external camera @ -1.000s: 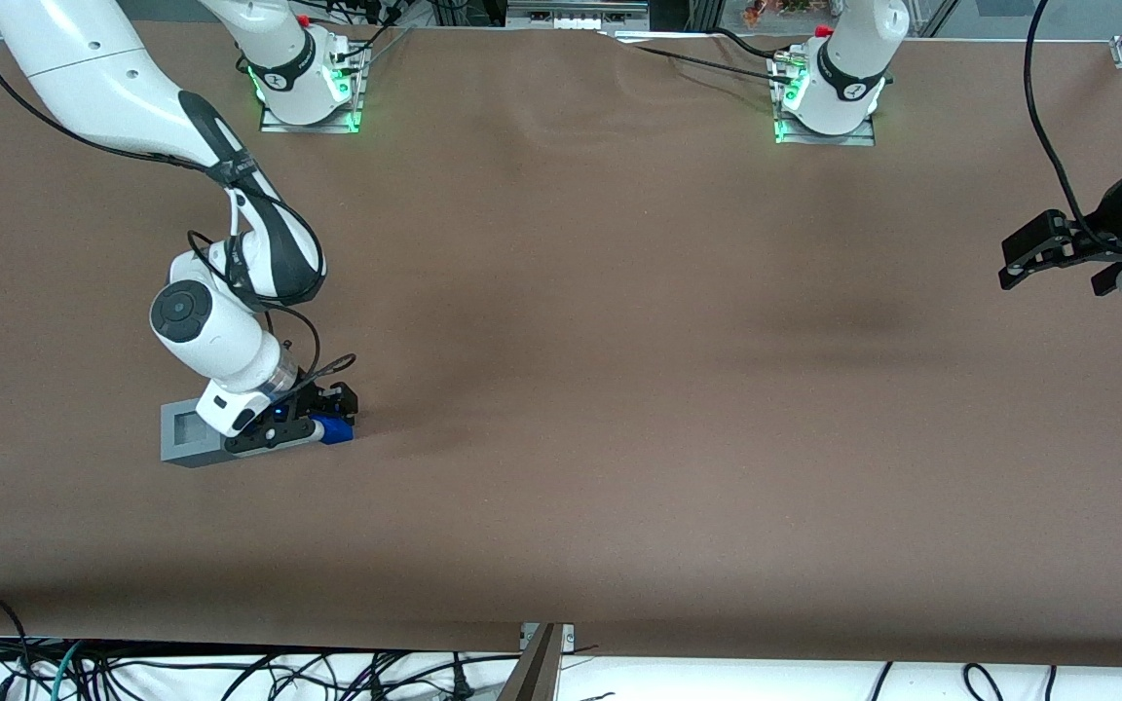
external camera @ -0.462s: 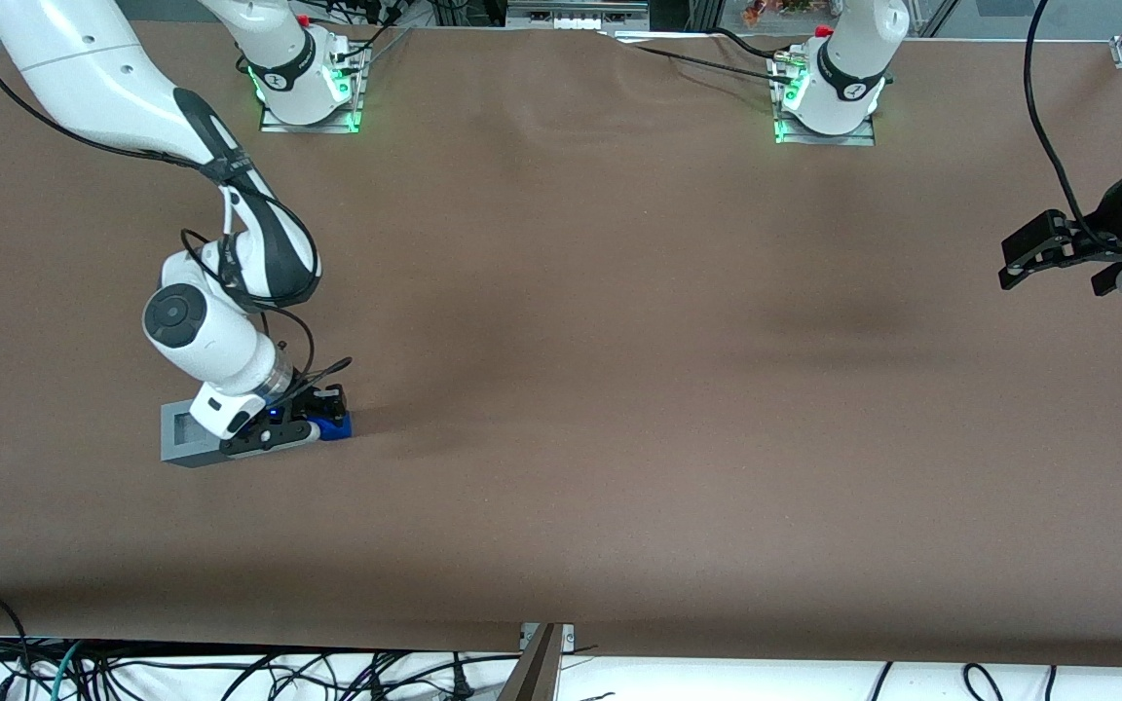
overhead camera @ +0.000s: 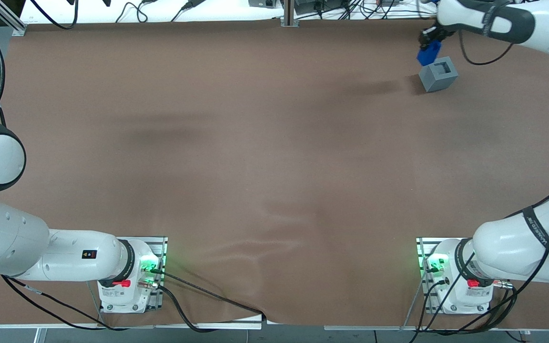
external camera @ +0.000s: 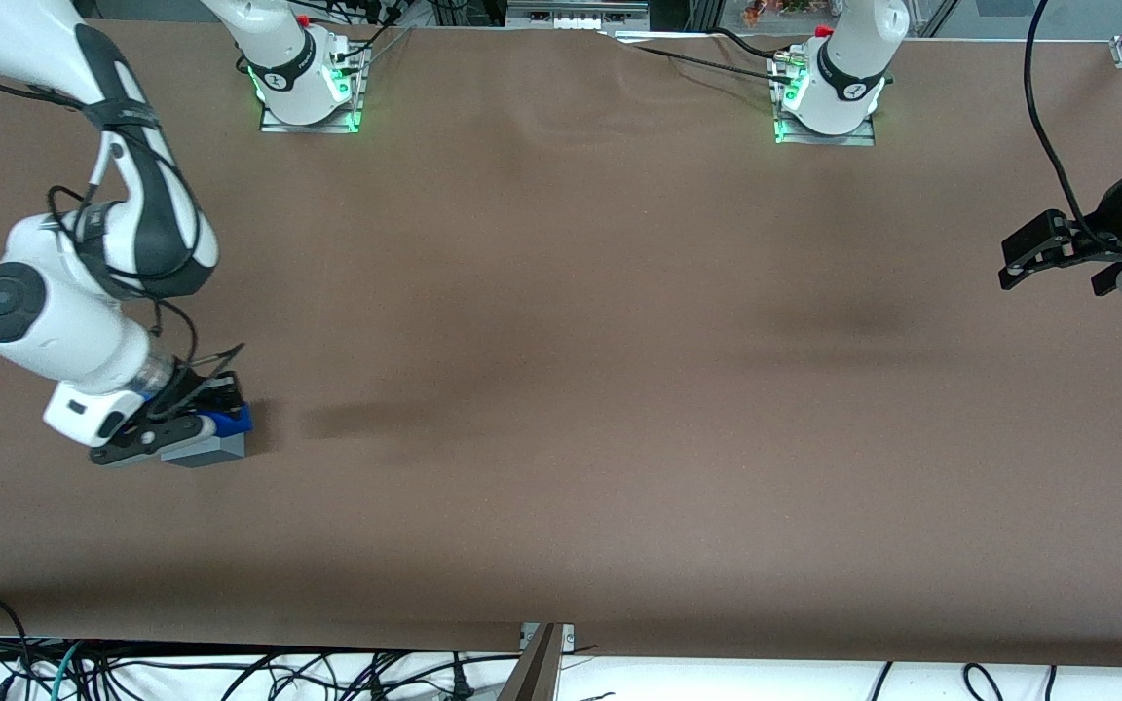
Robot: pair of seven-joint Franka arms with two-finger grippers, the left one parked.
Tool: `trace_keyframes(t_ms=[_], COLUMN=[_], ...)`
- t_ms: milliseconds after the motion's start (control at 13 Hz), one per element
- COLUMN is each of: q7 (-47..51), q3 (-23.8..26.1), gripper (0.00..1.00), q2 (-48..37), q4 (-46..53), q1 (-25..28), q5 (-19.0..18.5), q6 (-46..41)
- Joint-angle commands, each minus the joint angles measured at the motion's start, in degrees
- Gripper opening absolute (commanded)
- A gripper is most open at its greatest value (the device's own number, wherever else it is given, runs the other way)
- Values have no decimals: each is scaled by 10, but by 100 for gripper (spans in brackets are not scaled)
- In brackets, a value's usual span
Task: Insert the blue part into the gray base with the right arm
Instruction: 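Carry the blue block over the gray base's square hole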
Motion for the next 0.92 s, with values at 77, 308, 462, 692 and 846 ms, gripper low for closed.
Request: trace_keyframes(t_ms=[77, 308, 462, 692, 846], q7=[-44, -48, -44, -45, -46], q3=[5, -2, -3, -9, -14], gripper=[29, 29, 29, 30, 30], q2=[14, 21, 26, 29, 36], q4=[7, 7, 8, 7, 8], q1=[-44, -51, -51, -53, -54], q5=[11, 46, 46, 46, 46], q6=[1, 2, 13, 24, 35])
